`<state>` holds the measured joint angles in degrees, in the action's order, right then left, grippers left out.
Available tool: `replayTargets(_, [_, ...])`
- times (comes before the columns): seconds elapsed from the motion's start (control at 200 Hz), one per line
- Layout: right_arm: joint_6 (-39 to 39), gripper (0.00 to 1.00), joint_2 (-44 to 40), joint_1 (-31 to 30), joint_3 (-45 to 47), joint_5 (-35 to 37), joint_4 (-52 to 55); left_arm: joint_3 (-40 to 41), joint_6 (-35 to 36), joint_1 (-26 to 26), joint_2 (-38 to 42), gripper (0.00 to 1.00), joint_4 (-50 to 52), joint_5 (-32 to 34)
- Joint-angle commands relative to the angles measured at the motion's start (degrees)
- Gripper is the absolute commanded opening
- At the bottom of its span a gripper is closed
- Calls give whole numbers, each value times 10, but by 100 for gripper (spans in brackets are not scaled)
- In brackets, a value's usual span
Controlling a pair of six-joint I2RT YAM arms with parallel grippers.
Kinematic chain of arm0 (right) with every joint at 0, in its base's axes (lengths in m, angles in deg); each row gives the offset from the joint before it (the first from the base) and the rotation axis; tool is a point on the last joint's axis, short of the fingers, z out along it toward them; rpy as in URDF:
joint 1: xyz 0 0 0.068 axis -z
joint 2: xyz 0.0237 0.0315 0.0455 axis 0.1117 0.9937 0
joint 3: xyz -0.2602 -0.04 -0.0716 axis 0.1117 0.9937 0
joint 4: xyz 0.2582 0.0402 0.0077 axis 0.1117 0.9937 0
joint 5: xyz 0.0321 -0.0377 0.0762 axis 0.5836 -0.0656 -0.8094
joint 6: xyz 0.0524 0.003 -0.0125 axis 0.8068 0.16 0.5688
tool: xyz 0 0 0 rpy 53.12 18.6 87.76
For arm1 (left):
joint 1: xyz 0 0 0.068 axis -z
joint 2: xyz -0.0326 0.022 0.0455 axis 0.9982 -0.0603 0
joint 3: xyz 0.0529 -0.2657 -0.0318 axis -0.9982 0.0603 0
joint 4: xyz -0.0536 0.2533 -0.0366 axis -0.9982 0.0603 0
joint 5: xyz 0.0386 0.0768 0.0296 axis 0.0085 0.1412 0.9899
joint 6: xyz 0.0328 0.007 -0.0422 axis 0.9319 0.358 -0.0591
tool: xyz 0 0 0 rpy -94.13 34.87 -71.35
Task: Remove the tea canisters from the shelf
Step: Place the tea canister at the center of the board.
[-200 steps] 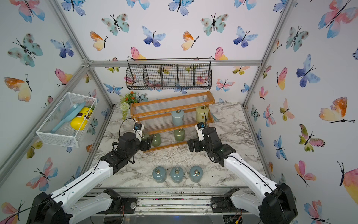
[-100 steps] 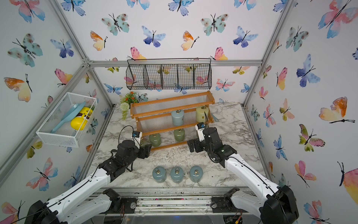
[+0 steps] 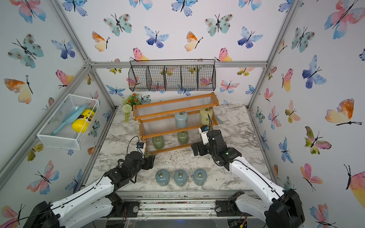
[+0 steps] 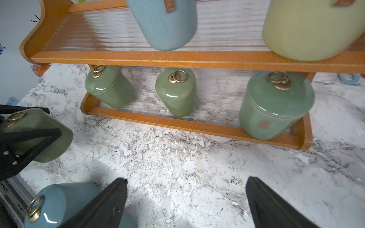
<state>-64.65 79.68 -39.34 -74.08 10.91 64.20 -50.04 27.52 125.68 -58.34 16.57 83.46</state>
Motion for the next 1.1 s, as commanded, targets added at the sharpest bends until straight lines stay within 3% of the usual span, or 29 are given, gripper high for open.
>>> replayTargets(0.0, [-6, 100, -7, 3, -7, -8, 15, 6, -35, 9, 16, 69, -47, 42])
replayTargets(0.38, [-11, 100, 5, 3, -12, -12, 18, 48, -76, 39, 28, 69, -48, 71])
replayTargets(0.716, [-13, 100, 11, 3, -10, -18, 17, 62, -135, 111, 10, 69, -35, 134])
replayTargets(1.096, [-12, 100, 7, 3, -3, -17, 18, 64, -183, 149, 11, 69, 12, 177])
